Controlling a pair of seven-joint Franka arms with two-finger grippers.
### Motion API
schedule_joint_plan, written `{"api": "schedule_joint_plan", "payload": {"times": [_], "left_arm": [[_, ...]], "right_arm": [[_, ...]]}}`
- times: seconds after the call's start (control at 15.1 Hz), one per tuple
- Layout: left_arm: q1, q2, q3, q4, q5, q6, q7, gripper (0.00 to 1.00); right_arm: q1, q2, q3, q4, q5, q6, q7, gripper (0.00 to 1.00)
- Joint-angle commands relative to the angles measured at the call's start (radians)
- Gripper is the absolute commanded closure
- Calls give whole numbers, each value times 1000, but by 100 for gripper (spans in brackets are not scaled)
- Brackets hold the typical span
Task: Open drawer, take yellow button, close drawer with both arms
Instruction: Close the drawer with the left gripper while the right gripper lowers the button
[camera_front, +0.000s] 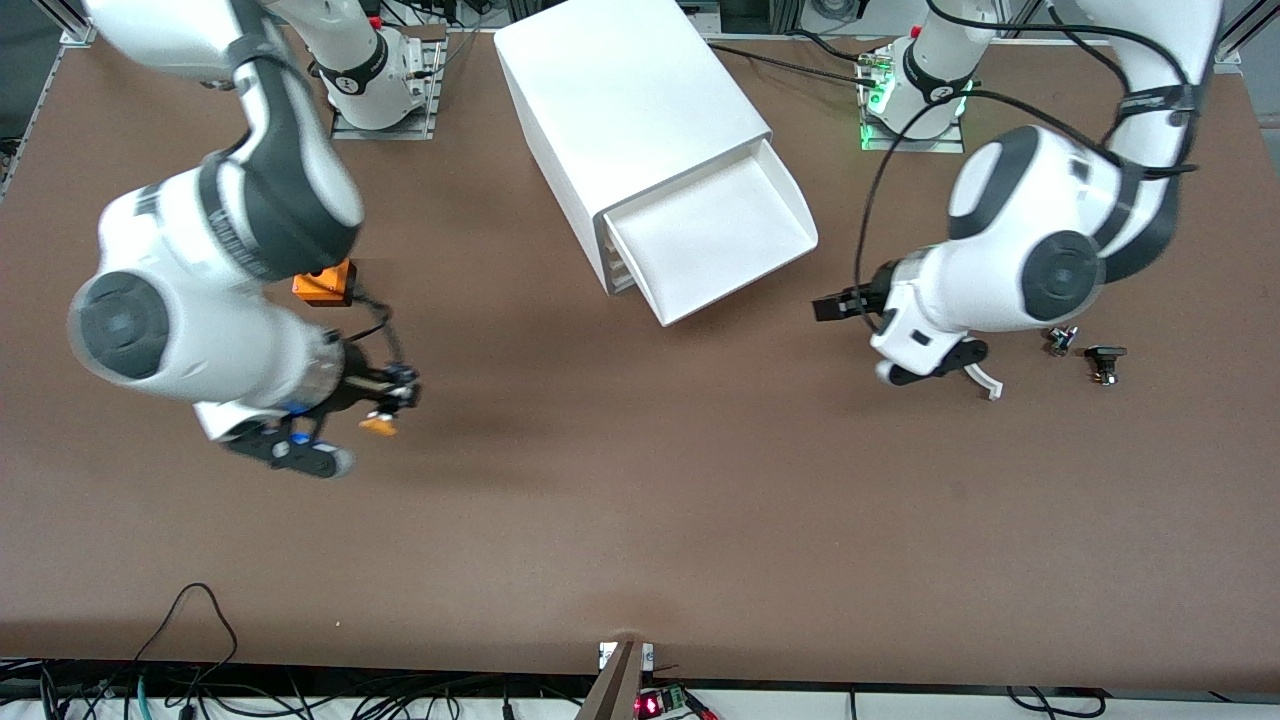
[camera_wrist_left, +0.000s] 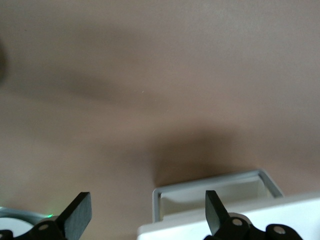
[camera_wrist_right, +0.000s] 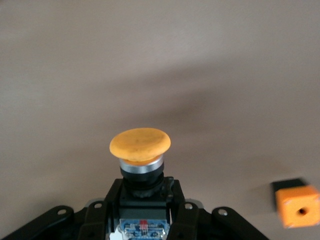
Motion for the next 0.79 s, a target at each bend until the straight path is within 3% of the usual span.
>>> {"api": "schedule_joint_plan", "payload": {"times": [0.0,0.33,0.73], "left_arm": [[-97,-7,0,-63,94,103,-159,0],[-110,-25,-38,-175,106,279,-210,0],[-106,-41,-126,-240,106,338,-343,0]], "right_arm": [[-86,3,18,-44,-13,14,-182,100],[-221,4,18,-286,-53,265,-460,100],[-278,32,17,-475,-81,460,-475,100]]}}
